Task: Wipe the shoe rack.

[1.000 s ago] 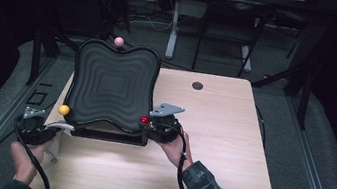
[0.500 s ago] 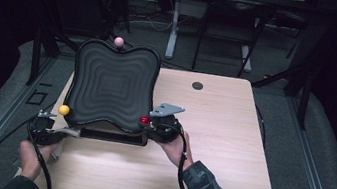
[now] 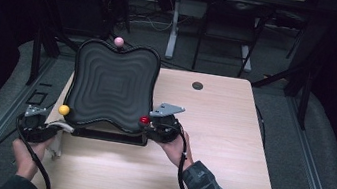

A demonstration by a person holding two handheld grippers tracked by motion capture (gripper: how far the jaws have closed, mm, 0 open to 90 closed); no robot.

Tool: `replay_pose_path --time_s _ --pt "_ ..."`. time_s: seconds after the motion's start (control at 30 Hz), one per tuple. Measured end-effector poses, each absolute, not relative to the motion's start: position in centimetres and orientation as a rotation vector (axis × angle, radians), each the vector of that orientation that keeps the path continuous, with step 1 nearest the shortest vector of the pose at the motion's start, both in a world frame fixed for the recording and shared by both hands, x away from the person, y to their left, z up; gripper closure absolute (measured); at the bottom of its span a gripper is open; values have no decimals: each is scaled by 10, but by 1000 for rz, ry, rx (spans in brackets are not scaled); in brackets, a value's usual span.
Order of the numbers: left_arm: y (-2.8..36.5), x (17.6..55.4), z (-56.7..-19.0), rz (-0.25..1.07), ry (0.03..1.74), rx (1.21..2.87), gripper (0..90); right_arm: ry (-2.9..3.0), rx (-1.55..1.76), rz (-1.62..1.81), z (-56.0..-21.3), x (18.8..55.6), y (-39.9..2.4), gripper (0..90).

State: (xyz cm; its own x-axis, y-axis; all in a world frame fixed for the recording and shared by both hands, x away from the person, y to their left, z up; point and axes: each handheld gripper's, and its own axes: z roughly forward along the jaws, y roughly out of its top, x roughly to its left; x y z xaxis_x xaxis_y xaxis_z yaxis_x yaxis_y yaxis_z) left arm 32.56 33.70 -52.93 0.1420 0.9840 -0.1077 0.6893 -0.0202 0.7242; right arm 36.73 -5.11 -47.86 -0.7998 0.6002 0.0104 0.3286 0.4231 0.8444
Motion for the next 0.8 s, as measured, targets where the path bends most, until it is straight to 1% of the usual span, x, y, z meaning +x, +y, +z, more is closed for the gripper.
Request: replay_pose_path --time_s 0.3,0.33,0.43,0.57,0.8 --pt "335 334 -548 510 1655 1837 811 2389 804 1319 -479 367 -51 600" --pt "335 336 -552 477 1662 1868 810 2388 804 1316 -479 367 -51 599" --pt "337 336 -552 459 1669 1845 807 2389 803 1320 -479 368 -51 599" --pt "340 329 -539 494 1646 1741 807 2390 803 1322 -479 368 -51 600" --pt "338 311 -515 601 1586 1659 809 2391 801 1317 -479 368 -51 600"
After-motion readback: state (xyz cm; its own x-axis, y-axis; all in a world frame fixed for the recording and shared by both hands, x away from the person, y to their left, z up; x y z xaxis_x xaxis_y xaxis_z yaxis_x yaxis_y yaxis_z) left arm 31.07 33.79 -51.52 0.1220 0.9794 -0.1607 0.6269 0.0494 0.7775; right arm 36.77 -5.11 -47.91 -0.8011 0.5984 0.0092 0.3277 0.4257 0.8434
